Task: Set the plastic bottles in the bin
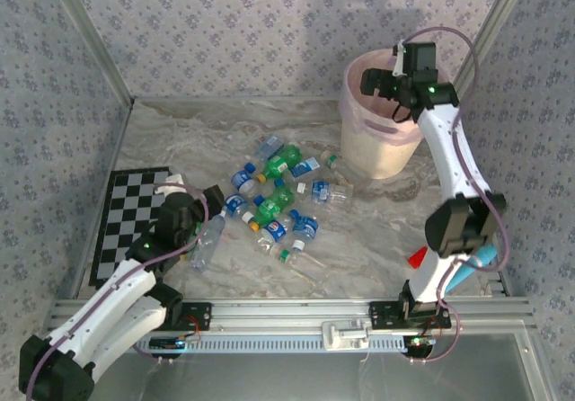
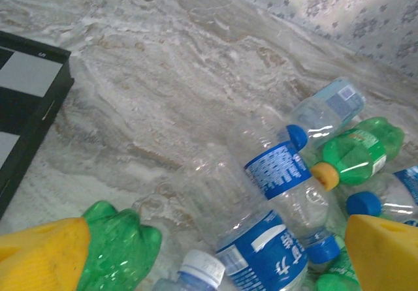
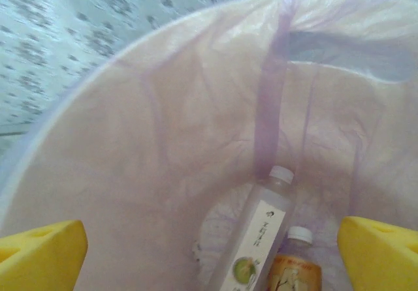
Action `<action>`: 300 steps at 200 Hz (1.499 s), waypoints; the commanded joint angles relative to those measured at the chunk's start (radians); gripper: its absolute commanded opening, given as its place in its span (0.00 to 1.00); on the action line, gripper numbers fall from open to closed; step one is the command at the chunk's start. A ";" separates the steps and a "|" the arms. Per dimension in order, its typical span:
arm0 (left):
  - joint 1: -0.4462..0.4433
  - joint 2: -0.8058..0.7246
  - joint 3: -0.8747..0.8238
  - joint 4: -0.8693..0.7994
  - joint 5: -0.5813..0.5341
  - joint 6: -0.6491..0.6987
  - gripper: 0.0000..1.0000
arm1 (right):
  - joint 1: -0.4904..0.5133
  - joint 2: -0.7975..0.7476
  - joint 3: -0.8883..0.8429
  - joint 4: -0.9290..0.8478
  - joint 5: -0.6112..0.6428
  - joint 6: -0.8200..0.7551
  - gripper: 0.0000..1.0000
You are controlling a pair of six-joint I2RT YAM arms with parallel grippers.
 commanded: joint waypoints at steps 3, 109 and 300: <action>0.009 -0.035 0.056 -0.121 -0.031 0.014 1.00 | 0.047 -0.165 -0.146 0.138 0.030 0.030 1.00; 0.015 -0.069 0.061 -0.418 -0.078 -0.031 1.00 | 0.382 -0.382 -0.648 0.477 0.068 0.191 1.00; 0.231 0.145 -0.061 -0.236 0.220 0.033 0.81 | 0.608 -0.252 -0.683 0.517 0.195 0.267 1.00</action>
